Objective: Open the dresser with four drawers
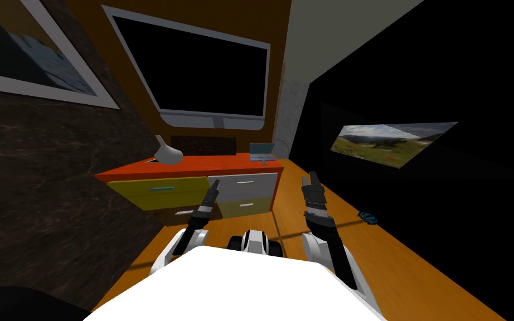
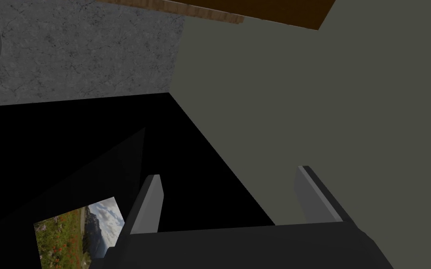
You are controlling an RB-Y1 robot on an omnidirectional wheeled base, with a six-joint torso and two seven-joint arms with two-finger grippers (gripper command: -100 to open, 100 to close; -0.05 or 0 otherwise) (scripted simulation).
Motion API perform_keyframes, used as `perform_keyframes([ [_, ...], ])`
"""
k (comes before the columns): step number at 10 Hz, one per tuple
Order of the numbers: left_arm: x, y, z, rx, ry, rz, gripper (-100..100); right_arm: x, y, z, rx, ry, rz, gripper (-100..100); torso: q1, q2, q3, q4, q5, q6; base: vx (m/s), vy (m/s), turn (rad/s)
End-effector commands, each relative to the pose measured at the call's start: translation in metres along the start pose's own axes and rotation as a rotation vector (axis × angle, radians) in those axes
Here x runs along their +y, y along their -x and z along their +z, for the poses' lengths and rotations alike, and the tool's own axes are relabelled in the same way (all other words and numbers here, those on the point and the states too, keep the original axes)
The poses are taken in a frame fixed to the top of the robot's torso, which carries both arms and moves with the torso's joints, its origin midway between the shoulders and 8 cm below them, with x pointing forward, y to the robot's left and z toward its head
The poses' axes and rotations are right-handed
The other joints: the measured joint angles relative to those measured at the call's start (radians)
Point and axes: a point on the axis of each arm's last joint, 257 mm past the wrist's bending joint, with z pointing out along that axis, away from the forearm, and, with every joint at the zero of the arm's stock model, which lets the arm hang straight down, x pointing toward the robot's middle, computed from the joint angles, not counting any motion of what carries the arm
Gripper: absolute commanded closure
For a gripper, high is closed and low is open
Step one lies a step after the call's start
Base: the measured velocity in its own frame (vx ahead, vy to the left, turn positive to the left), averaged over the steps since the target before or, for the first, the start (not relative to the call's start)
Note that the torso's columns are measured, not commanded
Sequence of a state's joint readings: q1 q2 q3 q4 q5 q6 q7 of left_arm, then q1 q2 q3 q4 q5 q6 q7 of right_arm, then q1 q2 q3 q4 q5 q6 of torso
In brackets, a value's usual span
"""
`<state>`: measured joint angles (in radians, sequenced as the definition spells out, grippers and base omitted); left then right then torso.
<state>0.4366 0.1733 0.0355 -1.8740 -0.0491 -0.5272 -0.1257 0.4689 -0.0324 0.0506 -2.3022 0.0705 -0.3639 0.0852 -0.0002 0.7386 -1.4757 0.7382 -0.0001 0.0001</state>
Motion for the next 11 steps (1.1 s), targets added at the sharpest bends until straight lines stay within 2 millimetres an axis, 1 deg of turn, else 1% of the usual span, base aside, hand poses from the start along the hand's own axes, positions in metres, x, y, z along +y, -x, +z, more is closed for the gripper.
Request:
perform_keyframes([
  [1,0.022,-0.004,-0.005,0.004,0.038,0.000,-100,0.000,0.000,0.000,0.000,0.000,0.000,0,0.001,0.000,0.000,0.000,0.000,0.000,0.053,-0.023,0.007],
  [6,0.062,-0.010,-0.017,0.009,0.114,-0.005,-100,0.000,0.000,0.000,0.000,0.000,0.000,0,0.000,-0.001,-0.001,0.000,0.000,0.000,0.057,-0.039,0.007],
  [7,0.062,-0.010,-0.017,0.009,0.114,-0.005,-100,0.000,0.000,0.000,0.000,0.000,0.000,0,0.000,-0.001,-0.001,0.000,0.000,0.000,0.046,-0.023,0.005],
  [10,0.089,-0.016,-0.027,0.012,0.166,-0.010,-100,0.000,0.000,0.000,0.000,0.000,0.000,0,0.000,0.000,0.000,0.000,0.000,0.000,0.053,-0.031,0.007],
  [11,0.089,-0.016,-0.027,0.012,0.166,-0.010,-100,0.000,0.000,0.000,0.000,0.000,0.000,0,-0.001,-0.002,-0.001,0.000,0.000,0.000,0.053,-0.037,0.005],
])
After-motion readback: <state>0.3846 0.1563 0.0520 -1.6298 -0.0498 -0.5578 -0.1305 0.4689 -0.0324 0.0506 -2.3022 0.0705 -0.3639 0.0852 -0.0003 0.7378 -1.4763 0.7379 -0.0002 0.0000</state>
